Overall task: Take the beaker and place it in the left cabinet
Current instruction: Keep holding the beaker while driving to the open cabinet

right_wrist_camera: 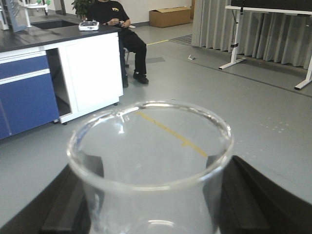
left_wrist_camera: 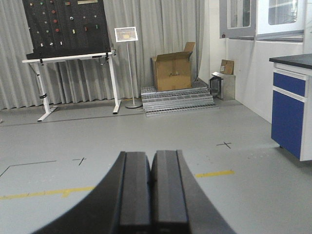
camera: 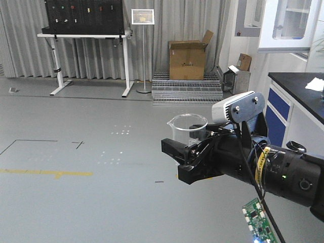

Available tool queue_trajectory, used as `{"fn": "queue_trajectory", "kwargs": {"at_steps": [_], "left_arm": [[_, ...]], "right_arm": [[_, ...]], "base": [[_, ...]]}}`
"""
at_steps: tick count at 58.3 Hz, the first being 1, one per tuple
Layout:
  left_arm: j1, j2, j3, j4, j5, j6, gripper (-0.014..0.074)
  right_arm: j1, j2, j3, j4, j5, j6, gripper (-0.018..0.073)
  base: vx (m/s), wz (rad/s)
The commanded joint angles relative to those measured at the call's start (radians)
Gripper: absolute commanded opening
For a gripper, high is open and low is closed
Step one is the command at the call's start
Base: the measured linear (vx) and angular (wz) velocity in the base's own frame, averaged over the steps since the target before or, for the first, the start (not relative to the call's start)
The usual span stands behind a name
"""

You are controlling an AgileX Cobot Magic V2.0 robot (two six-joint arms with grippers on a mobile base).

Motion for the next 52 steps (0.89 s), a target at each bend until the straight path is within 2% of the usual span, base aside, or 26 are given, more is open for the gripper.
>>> {"fn": "queue_trajectory", "kwargs": {"at_steps": [1, 52], "left_arm": [[-0.002, -0.019, 0.016, -0.007, -0.084, -0.003, 0.0001], [-0.002, -0.019, 0.016, -0.007, -0.084, -0.003, 0.0001]], "right_arm": [[-0.003, -0.034, -0.033, 0.024, -0.031, -0.004, 0.0134], [-0.003, -0.034, -0.033, 0.024, -0.034, -0.004, 0.0134]], "base": [[0.71, -0.05], [0.73, -0.03]]}}
